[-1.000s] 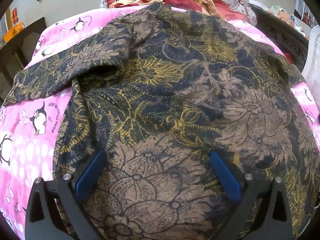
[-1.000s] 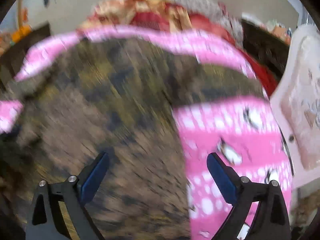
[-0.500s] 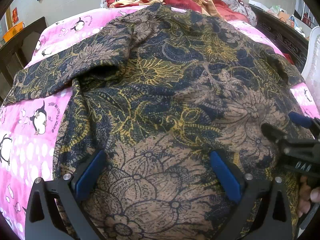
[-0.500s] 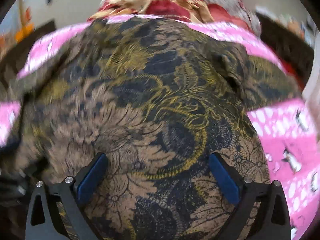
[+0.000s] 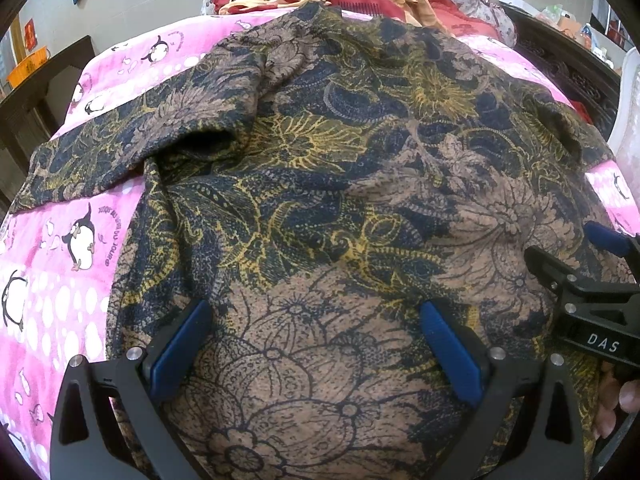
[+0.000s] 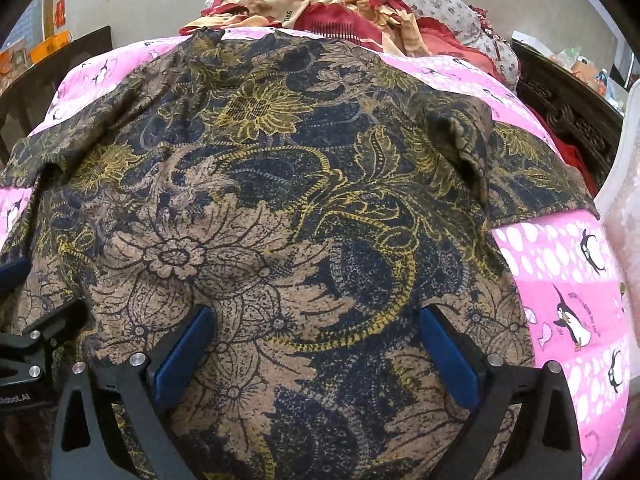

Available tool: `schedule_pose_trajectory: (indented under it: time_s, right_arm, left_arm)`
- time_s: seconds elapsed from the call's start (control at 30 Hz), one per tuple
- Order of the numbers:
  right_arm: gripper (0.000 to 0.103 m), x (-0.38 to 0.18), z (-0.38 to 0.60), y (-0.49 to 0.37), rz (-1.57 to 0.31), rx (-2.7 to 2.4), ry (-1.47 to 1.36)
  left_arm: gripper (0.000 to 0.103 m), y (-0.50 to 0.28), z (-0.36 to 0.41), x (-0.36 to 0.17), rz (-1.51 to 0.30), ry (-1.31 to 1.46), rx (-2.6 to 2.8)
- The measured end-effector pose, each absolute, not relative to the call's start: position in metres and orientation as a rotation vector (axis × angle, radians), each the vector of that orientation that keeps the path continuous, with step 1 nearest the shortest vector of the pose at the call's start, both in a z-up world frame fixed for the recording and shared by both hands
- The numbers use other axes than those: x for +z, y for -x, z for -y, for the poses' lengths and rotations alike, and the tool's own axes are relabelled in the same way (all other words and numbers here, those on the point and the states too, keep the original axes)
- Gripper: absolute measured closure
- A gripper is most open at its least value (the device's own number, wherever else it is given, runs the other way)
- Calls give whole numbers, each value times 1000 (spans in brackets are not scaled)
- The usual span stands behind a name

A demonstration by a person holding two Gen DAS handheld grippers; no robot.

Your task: Fold small clothes

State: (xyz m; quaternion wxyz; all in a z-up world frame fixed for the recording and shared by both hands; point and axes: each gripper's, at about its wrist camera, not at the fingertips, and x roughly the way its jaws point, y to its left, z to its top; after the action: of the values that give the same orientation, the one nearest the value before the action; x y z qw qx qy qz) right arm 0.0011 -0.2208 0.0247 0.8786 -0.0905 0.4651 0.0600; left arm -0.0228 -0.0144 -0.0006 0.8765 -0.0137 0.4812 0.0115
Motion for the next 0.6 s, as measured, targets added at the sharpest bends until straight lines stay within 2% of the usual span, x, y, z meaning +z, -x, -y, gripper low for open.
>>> schedule_pose_trajectory:
  time_s: [0.6]
  right_arm:
    - [0, 25, 217, 5, -941, 81, 206]
  left_arm:
    - [0, 28, 10, -2, -975, 56, 48]
